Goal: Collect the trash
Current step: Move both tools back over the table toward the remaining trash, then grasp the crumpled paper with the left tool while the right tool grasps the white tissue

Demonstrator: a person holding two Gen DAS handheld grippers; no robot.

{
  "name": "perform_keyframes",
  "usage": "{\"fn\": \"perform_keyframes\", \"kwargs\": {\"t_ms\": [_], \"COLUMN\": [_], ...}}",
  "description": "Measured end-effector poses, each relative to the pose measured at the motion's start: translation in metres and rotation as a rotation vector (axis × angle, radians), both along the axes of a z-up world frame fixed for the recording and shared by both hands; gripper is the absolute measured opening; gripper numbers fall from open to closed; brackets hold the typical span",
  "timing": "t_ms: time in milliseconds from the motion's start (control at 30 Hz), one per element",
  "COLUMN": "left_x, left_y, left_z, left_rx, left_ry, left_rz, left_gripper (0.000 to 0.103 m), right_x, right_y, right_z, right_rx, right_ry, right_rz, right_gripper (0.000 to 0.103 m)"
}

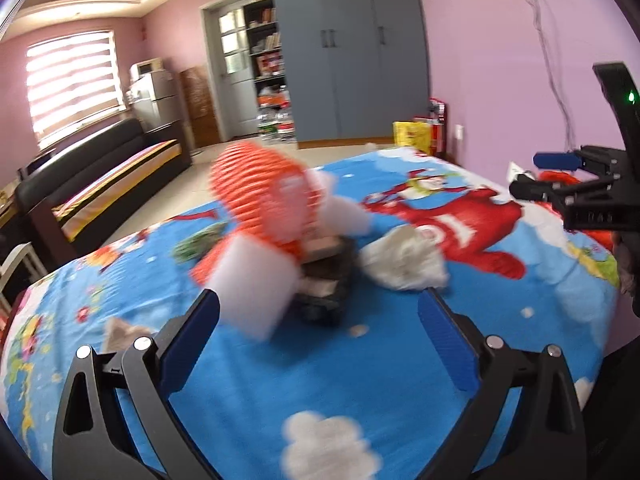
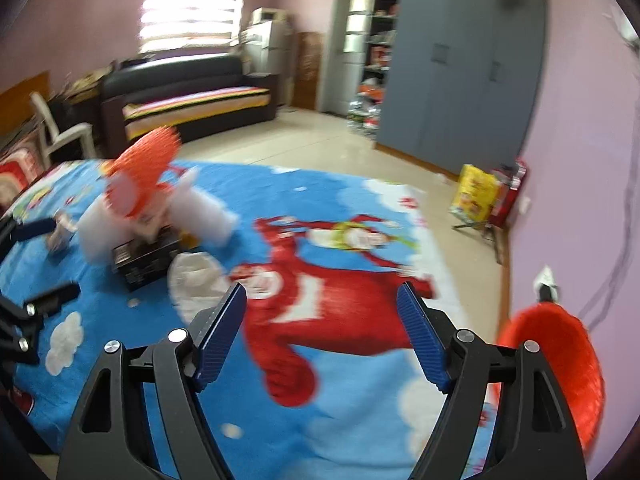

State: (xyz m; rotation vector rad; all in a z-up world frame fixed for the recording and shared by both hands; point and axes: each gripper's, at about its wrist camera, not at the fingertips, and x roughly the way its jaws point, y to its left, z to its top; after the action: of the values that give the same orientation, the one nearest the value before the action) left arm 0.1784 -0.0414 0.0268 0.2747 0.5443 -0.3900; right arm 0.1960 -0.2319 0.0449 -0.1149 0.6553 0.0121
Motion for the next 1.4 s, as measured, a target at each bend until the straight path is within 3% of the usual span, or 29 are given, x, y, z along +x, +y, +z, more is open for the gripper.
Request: {"fn": "perform_keyframes", "kwargs": {"t_ms": [167,367,533,767,1000,1133,1233,1267,1300,1400], "left_x": [0.006,0.024,0.036,0.052,0.070,0.080,0.082,0.082,0.080,0.073], "left_y": [0.032,0.077,0.097,0.118,0.145,0.141,0.136,0.134,0.133,0.129], "left_z": [0.007,0.017,0.004,-0.022,-0.032,-0.040,-0.046,-0.046,-0.044,-0.040], "left_rx": [0.067,-0.011,0.022,0.009,-0.059,-0.037,0.006,0.019,0.022,0.036], "left_ry": [-0.030,0.005,0.030,0.136,0.187,0.218,0.216,0.208,0.197,0.156], "left_rz": [0.066,0.176,0.235,0.290,0.360,0.357,0.363,0.355,0.346,0.326], "left_gripper": [0.096,0.096,0.096,0.096,0.096,0.095,0.078,0.065,0.058,0.048], "right_x": [0.026,0.050,0.066,0.074,0.072,0.072,0.070,0.069,0.068,0.066], "right_y": [0.030,0.059,0.071,0.078,0.077,0.074,0.073,0.072,0.072,0.069], "right_z": [-0.021,-0.035,-0.056,-0.072,-0.075,-0.073,-0.071,-0.071,-0.071,-0.069], "right_rx": [0.005,0.003,-0.027,-0.056,-0.024,0.003,-0.022,-0.032,-0.037,-0.038], "right_ry": [0.084,0.150,0.222,0.300,0.316,0.325,0.319,0.315,0.312,0.304], "right_rz": [0.051,0.112,0.130,0.148,0.167,0.189,0.197,0.199,0.201,0.199], "right_gripper": [0.074,0.074,0.074,0.074,0.073,0.050,0.035,0.031,0.030,0.023]}}
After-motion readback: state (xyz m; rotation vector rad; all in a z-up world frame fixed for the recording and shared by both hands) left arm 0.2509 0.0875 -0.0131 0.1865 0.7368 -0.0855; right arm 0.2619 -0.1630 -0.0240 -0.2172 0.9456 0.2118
